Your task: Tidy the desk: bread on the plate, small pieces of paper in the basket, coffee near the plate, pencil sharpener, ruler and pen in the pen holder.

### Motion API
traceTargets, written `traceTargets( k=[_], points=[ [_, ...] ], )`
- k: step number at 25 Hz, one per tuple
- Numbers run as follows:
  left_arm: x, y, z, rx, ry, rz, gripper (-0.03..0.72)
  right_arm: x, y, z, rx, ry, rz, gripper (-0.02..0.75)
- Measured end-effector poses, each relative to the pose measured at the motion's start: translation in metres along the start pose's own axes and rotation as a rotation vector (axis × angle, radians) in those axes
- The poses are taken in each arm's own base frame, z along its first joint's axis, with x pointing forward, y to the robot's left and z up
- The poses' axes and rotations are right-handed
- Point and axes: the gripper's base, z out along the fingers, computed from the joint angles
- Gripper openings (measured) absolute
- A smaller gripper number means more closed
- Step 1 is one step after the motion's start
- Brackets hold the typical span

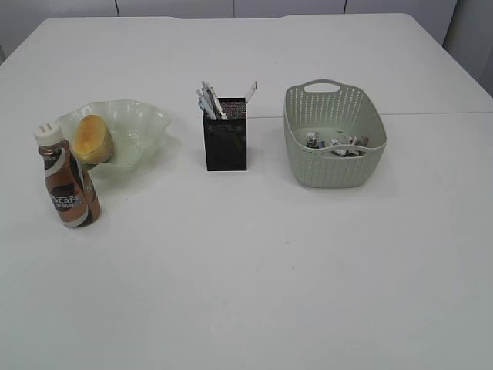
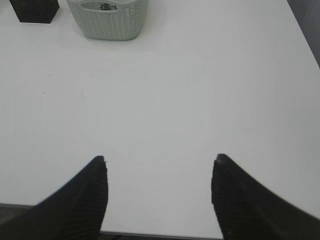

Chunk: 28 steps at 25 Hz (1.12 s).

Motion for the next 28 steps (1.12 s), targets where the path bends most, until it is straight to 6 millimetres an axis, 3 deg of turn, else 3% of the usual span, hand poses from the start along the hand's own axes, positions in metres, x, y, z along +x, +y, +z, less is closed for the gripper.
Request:
traceTargets(
  k=[28],
  points=[
    [0.0,0.0,0.0,0.0,0.0,0.0,0.434,0.0,0.0,0.0,0.0,0.0,0.0,0.476]
  ],
)
